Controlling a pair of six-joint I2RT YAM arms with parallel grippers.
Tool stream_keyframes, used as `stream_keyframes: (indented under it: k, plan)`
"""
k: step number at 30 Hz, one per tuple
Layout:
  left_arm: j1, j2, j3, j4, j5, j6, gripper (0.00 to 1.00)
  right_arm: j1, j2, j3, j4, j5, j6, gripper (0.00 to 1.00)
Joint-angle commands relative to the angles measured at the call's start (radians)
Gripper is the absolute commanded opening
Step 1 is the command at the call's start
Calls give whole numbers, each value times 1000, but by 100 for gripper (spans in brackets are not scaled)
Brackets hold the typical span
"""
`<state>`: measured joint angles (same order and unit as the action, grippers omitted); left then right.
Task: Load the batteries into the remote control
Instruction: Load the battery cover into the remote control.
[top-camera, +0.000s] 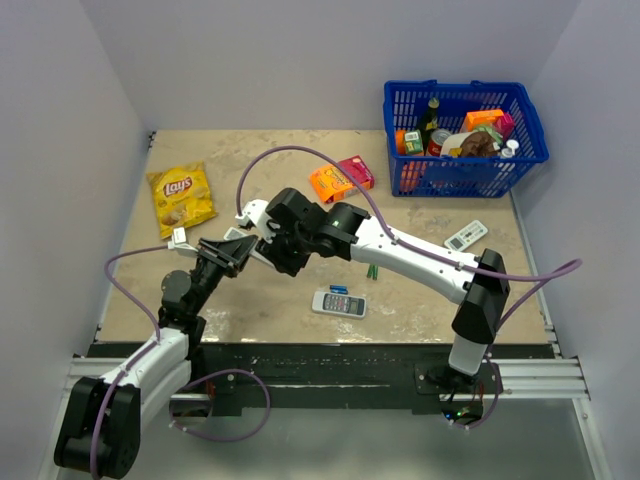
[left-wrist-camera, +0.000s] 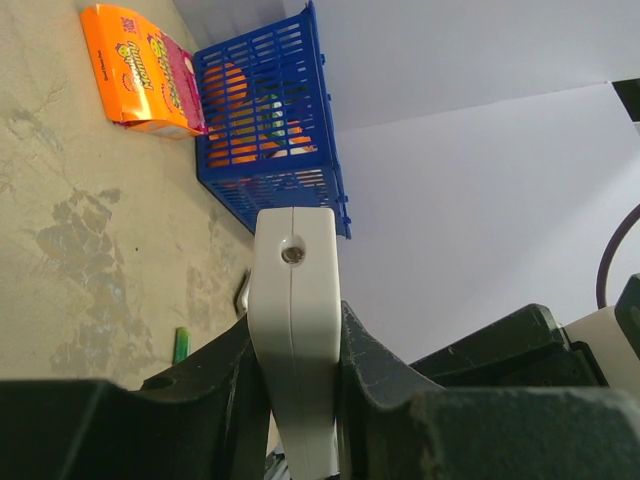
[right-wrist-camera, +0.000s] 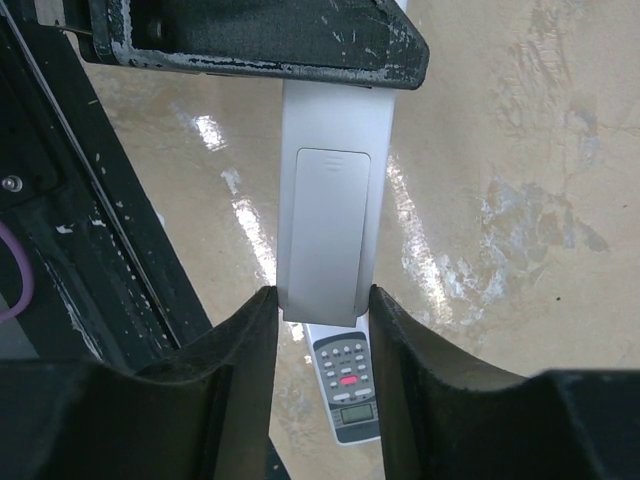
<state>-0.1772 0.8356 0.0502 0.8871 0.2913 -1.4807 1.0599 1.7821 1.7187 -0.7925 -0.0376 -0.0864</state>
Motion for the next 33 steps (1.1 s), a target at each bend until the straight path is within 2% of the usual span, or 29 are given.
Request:
stream_keyframes:
  k: [1,5,18,33]
  plan:
    - [4,-6,4,47,-3,2,0,-1,-6,44,7,-5,-7,36]
    - [4,-6,7,32,-4,8,0,0,-7,48,-1,4,-6,36]
    - [4,-9,19,-10,-12,43,0,3,8,82,-28,28,-9,46]
    - [4,-9,28,-13,-12,45,0,5,28,87,-48,27,-12,47]
